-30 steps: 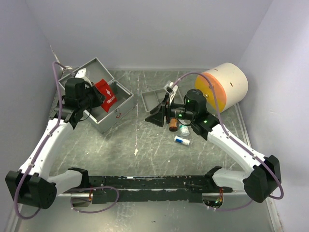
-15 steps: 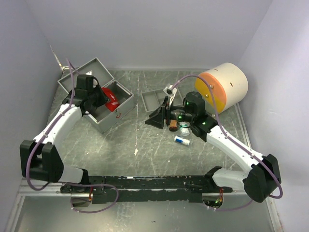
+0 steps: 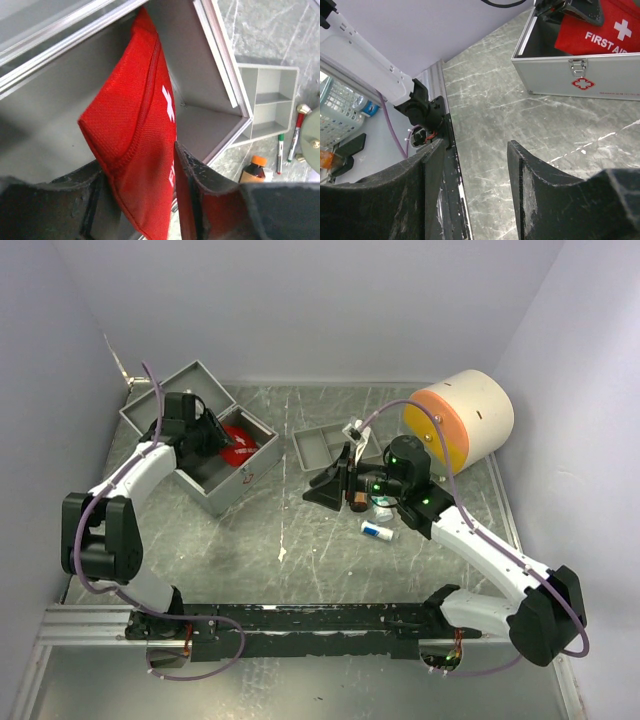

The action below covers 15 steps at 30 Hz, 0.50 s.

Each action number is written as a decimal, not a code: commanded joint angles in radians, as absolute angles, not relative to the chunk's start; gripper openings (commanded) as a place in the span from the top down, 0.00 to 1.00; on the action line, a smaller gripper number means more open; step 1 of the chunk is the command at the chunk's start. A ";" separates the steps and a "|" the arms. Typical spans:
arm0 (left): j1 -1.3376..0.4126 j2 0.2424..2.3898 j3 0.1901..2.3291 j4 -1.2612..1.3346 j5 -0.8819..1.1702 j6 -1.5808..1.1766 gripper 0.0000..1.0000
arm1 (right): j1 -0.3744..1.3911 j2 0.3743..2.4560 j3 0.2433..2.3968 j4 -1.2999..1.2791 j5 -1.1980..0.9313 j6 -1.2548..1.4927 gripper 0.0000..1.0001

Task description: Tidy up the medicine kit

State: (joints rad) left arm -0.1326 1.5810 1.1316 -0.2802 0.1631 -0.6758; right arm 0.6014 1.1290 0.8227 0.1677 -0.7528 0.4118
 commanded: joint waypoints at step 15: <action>-0.112 1.399 1.176 -0.507 -0.211 -0.488 0.32 | 0.600 1.074 0.846 0.129 -0.560 0.352 0.42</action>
State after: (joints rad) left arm -0.1181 1.4406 1.1534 -0.4599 -0.1493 -0.5381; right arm 0.6014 1.1065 0.8227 0.1673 -0.6621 0.3862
